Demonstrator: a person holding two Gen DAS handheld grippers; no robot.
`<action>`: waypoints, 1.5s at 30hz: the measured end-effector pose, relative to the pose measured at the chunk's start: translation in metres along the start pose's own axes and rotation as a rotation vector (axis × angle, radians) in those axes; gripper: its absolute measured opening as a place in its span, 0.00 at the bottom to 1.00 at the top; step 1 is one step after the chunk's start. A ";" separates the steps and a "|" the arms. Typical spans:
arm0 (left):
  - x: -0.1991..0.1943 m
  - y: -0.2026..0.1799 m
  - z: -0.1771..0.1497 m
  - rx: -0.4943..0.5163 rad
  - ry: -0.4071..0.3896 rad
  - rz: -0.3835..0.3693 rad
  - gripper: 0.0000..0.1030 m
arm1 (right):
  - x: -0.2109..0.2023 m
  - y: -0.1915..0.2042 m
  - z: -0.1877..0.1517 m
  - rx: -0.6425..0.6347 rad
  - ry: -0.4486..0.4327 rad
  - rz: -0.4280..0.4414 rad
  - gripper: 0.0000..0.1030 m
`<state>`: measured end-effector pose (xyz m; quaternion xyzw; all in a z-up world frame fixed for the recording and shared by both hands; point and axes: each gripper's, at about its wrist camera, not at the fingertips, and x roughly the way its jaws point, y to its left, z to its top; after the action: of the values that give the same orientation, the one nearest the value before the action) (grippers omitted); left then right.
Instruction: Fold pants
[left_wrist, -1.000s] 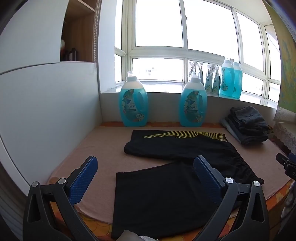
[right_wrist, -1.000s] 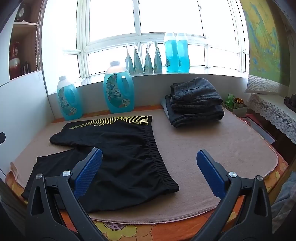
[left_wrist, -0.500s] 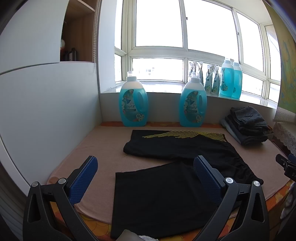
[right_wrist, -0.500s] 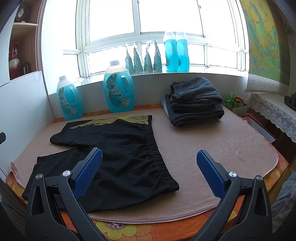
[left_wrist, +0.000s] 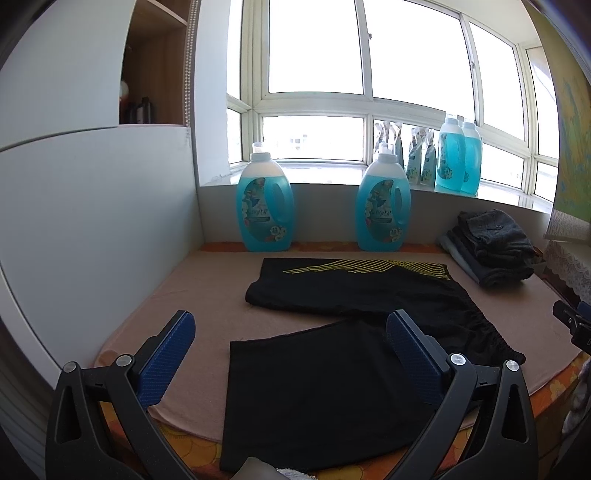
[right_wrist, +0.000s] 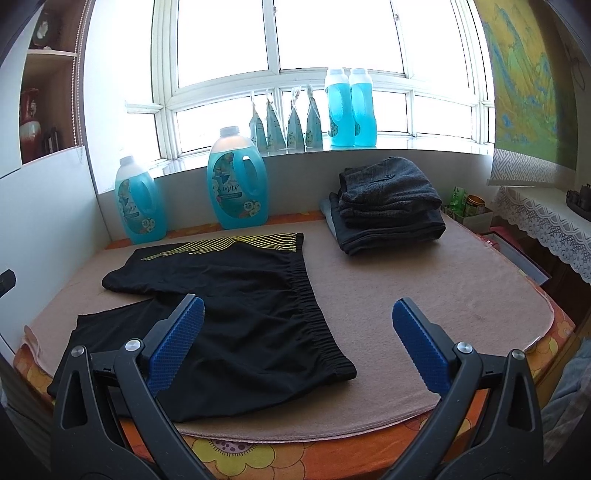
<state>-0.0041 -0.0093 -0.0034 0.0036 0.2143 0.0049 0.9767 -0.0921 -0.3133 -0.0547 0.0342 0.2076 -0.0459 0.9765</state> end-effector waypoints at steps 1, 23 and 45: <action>0.000 0.001 0.000 -0.002 0.000 0.000 1.00 | -0.001 0.000 0.000 -0.002 0.002 -0.001 1.00; 0.021 0.009 -0.006 -0.008 0.055 0.011 1.00 | 0.020 0.014 -0.003 -0.020 0.039 0.010 1.00; 0.026 0.008 -0.005 0.003 0.064 -0.003 1.00 | 0.021 0.015 -0.002 -0.021 0.039 0.004 1.00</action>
<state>0.0172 -0.0009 -0.0187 0.0048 0.2454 0.0032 0.9694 -0.0726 -0.2995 -0.0647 0.0252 0.2269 -0.0409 0.9727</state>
